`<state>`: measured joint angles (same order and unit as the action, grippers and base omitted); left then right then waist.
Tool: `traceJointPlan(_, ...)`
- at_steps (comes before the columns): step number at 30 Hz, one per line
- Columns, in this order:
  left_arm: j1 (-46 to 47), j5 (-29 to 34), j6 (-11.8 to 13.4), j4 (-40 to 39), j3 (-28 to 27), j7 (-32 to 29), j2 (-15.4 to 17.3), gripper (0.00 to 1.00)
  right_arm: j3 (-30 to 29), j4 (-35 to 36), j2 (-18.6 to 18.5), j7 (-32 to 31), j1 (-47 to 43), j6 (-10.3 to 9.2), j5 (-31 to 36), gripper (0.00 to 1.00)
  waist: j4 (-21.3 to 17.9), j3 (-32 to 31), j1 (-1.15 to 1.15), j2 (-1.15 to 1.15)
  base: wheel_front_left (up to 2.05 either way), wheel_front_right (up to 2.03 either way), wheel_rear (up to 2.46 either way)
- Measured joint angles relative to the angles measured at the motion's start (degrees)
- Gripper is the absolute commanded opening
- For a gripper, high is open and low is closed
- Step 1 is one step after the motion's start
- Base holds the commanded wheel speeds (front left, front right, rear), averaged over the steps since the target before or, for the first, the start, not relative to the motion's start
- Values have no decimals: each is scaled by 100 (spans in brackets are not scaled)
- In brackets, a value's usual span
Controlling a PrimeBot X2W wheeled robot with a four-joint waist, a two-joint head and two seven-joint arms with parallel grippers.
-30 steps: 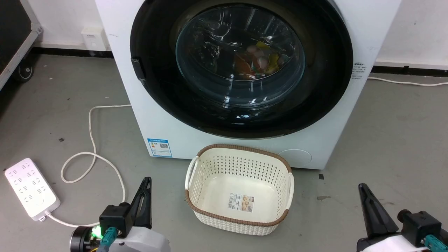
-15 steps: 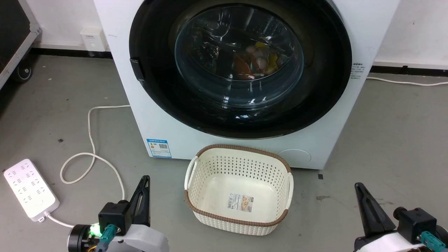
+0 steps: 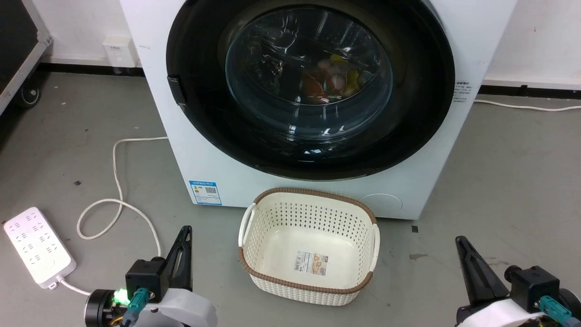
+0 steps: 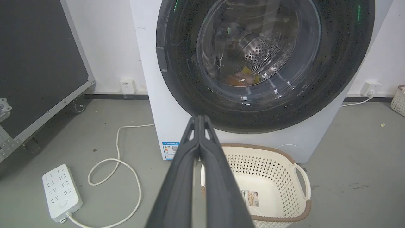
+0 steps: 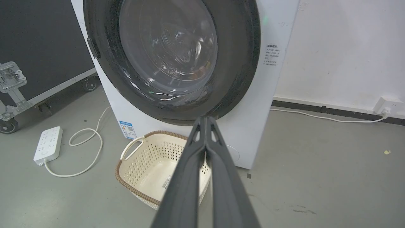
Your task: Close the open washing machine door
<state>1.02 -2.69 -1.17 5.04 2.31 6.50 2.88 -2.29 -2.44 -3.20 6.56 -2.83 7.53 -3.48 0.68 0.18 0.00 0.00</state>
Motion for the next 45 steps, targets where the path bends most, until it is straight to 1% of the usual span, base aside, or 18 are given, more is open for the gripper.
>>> traceJointPlan(45,-15,174,70,-389,-170,-505,-1,0,178,165,2,-525,174,0,260,0,-56,-14,0,0,0,0,0)
